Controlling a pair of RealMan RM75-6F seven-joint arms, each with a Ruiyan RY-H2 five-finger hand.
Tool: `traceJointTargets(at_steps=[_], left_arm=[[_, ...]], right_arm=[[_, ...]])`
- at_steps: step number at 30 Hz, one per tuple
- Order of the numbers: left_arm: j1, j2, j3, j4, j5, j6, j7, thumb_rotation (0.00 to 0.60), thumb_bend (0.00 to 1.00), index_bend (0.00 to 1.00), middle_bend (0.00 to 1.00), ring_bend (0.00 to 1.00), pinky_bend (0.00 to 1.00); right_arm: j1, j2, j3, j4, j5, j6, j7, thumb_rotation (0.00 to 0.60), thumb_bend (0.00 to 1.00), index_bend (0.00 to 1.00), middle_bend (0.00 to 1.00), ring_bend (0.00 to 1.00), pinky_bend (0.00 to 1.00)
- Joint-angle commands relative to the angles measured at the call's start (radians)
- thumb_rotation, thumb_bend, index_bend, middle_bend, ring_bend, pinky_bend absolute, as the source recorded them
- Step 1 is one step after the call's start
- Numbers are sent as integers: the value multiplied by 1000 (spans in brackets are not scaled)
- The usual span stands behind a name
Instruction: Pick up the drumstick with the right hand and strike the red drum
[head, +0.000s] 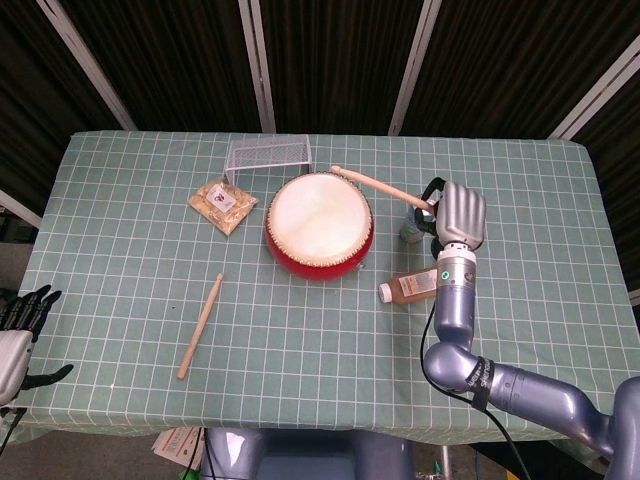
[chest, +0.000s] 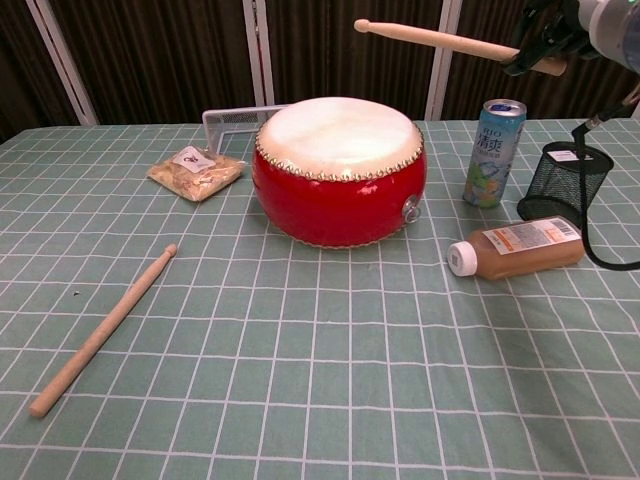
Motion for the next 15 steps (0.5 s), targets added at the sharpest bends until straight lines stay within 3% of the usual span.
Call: traceJointTargets(at_steps=[1, 10, 13, 15], left_arm=[[0, -1, -1, 0, 0, 2, 3, 600, 0, 0, 0, 0, 0], [-1, -2, -1, -2, -6, -1, 4, 600, 0, 0, 0, 0, 0], [-3, -2, -3, -6, -11, -5, 6, 600, 0, 0, 0, 0, 0], [-4, -1, -3, -9, -13, -8, 7, 600, 0, 0, 0, 0, 0]], right_arm=[[7, -5, -1, 10, -3, 4, 3, 600, 582, 1000, 1000, 1000, 947], [44, -49, -43, 55, -32, 1, -5, 600, 582, 1000, 1000, 1000, 947], [64, -81, -99, 96, -77, -3, -36, 600, 583, 1000, 1000, 1000, 947], [80, -106, -175, 137, -144, -7, -81, 600, 583, 1000, 1000, 1000, 947]])
